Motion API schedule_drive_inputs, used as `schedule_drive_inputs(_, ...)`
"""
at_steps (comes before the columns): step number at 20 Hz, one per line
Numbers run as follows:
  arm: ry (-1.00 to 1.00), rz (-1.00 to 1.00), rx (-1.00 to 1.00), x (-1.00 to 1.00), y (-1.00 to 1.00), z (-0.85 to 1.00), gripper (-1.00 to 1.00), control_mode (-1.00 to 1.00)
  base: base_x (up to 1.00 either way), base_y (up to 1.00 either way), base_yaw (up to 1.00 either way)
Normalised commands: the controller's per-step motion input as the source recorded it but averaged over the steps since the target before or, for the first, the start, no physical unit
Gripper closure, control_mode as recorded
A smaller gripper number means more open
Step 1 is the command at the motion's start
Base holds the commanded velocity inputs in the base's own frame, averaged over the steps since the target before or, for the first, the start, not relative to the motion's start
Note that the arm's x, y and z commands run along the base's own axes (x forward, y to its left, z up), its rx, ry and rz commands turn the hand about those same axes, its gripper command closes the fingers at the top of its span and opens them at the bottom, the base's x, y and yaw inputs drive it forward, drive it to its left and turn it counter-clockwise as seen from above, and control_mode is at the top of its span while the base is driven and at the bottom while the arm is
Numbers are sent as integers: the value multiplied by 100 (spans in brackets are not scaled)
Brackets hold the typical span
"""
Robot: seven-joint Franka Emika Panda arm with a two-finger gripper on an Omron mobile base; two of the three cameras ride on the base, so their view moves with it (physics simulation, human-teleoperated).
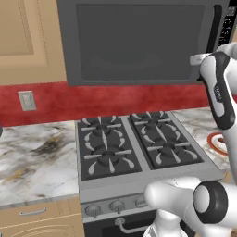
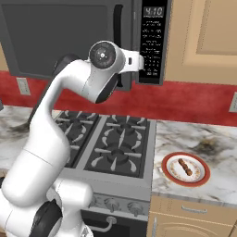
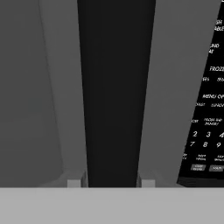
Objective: Pick the kebab skewer from the counter and place it in the microwave. Then turn on the microwave.
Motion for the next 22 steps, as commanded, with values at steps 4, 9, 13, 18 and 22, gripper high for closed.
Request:
schedule_drive_inputs(4,0,0,-7,-45,0,15,100,-100,0,0,0)
schedule_drive_inputs(9,0,0,-10,-44,0,16,100,-100,0,0,0)
schedule_drive_inputs(13,0,0,-14,-45,0,15,100,-100,0,0,0)
schedule_drive_inputs(18,0,0,-10,-48,0,15,100,-100,0,0,0)
schedule_drive_inputs(22,0,0,-5,-53,0,18,100,-100,0,0,0)
